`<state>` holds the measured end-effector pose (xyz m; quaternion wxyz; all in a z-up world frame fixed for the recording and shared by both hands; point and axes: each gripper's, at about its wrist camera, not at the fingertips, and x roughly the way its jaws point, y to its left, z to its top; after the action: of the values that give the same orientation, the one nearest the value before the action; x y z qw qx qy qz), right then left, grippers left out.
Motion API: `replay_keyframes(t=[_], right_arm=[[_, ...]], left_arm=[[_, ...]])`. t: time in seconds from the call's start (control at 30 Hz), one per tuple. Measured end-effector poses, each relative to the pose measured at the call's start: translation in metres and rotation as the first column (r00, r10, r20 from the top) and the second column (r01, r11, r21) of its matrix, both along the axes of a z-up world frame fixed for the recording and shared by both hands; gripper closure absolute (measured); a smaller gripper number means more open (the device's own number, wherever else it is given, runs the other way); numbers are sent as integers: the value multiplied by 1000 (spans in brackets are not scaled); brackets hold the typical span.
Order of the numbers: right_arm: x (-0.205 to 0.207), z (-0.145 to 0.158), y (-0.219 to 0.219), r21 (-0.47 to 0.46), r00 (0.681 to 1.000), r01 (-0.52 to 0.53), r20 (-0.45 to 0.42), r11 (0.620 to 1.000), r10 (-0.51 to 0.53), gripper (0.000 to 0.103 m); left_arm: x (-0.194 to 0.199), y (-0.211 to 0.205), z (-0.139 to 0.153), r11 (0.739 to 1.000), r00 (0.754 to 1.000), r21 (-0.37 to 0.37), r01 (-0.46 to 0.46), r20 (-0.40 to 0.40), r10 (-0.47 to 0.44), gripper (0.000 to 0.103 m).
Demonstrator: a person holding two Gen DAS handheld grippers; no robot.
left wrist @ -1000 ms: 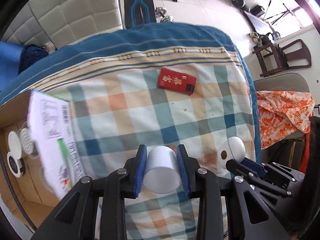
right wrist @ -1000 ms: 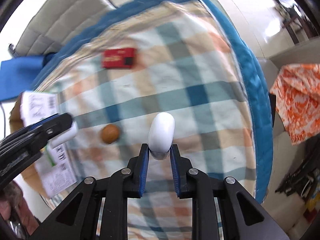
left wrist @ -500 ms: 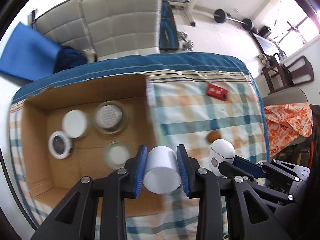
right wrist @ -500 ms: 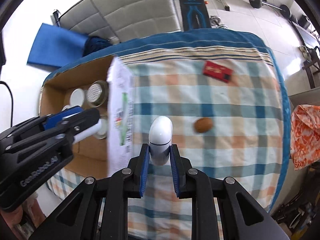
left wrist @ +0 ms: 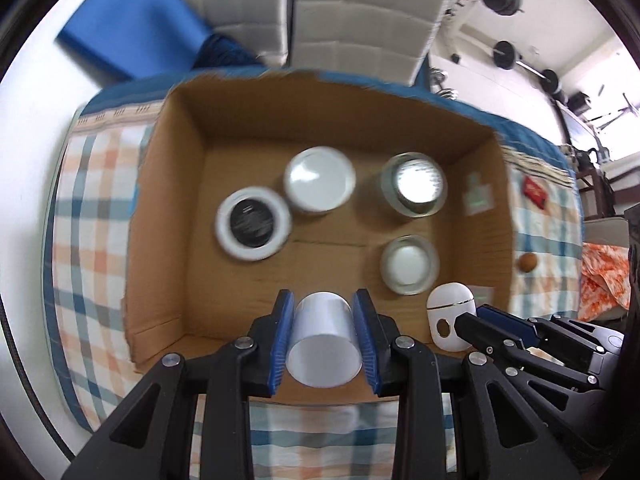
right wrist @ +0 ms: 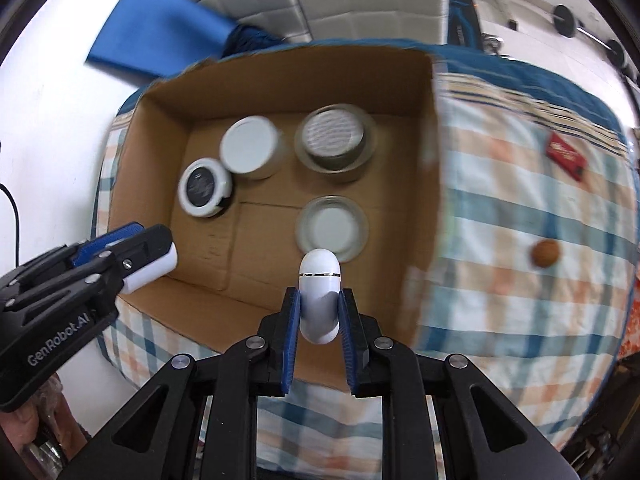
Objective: Organize rigid objects
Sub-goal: 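Carry the white cup with the left tool while the right tool carries the earbud case into the box, then open the left tool releasing the cup while the right tool releases the earbud case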
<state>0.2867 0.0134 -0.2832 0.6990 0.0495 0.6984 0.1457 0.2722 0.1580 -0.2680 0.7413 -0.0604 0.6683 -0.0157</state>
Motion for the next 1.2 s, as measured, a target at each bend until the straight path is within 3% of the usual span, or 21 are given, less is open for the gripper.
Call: replay_keyframes(t=[0.23, 0.27, 0.3, 0.33, 0.57, 0.93, 1.07, 1.13, 1.2], right_arm=[[13, -48, 49, 13, 999, -7, -37, 1000, 7, 84], [15, -57, 54, 15, 999, -6, -48, 1000, 6, 86], [16, -64, 57, 13, 999, -6, -54, 1000, 7, 99], [17, -69, 59, 12, 998, -5, -59, 1000, 6, 102], [28, -96, 72, -17, 997, -17, -80, 1000, 16, 102], [37, -121, 73, -93, 993, -11, -115, 996, 0, 102], [36, -129, 73, -111, 992, -18, -125, 994, 4, 102], [32, -138, 74, -114, 992, -11, -123, 993, -3, 102], [31, -139, 72, -121, 992, -10, -123, 993, -5, 102]], left_arm=[[10, 31, -49, 999, 997, 12, -31, -74, 32, 75], [12, 32, -57, 999, 996, 14, -32, -88, 33, 75], [13, 35, -66, 999, 994, 17, -36, -99, 37, 75], [14, 36, -72, 999, 993, 22, -35, -111, 37, 75], [22, 38, -107, 999, 985, 29, -39, -164, 43, 75], [21, 26, -129, 998, 978, 51, -27, -206, 37, 72], [20, 20, -130, 998, 976, 63, -30, -214, 43, 65], [22, 15, -131, 998, 976, 57, -36, -214, 48, 57], [21, 16, -128, 997, 976, 60, -46, -210, 58, 41]])
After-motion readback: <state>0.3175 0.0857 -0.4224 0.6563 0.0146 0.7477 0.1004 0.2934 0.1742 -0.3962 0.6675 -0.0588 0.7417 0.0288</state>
